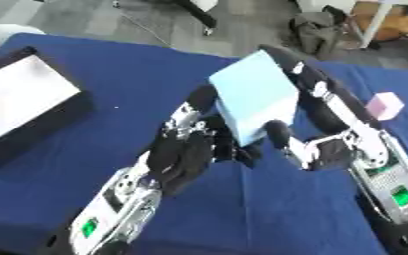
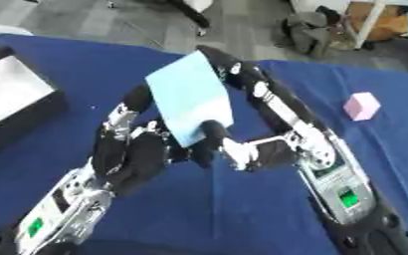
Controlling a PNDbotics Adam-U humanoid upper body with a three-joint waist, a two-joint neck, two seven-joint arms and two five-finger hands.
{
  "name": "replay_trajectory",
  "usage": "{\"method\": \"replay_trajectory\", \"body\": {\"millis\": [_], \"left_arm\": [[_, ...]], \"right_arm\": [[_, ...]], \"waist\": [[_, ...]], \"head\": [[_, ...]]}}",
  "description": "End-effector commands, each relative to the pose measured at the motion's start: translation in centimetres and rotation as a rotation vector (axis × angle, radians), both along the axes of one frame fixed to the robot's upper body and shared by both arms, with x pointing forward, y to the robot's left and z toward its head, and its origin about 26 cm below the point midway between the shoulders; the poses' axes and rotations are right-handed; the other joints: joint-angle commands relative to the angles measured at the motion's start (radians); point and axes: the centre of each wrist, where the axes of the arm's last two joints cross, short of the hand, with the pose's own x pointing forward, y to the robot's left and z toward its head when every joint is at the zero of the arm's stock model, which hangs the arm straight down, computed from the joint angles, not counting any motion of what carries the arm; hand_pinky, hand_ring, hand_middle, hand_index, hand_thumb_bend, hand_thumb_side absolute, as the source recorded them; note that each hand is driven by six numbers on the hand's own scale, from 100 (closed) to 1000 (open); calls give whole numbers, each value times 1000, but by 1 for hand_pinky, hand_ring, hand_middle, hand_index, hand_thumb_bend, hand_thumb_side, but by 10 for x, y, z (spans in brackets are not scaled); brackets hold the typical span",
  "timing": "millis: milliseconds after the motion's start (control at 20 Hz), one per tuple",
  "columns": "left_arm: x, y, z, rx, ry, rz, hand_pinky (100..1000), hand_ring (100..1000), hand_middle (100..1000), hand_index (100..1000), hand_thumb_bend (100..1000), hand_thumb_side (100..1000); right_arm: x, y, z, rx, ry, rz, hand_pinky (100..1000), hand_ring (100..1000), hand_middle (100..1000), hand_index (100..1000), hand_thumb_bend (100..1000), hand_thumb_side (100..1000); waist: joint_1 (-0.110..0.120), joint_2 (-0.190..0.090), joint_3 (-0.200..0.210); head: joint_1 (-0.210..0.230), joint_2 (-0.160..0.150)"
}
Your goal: Pick up the objects with one hand, pass them to the other hand, and then place them into the box on the other side of the table.
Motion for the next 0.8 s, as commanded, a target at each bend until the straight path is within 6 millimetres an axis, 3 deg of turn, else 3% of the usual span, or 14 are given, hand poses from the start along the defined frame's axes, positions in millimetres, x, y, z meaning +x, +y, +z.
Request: {"method": "replay_trajectory", "body": {"millis": [50, 200, 800], "left_arm": [[0, -4, 4, -33, 23, -18, 687, 656, 626, 844, 1000, 776], [1, -3, 0, -37, 54, -25, 687, 657, 627, 844, 1000, 649], [3, -3, 2, -35, 72, -38, 683, 650, 620, 838, 1000, 640]], "right_arm": [[-2, -1, 7, 10, -9, -3, 829, 813, 498, 991, 100, 470], [-2, -3, 6, 23, 7, -20, 827, 812, 495, 990, 100, 470], [-2, -5, 5, 0, -17, -64, 846, 806, 490, 983, 100, 470]], "waist": [[1, -13, -1], [2, -12, -2], [3, -14, -6]], "head": [[-6, -2], [-8, -2], [-22, -2]]}}
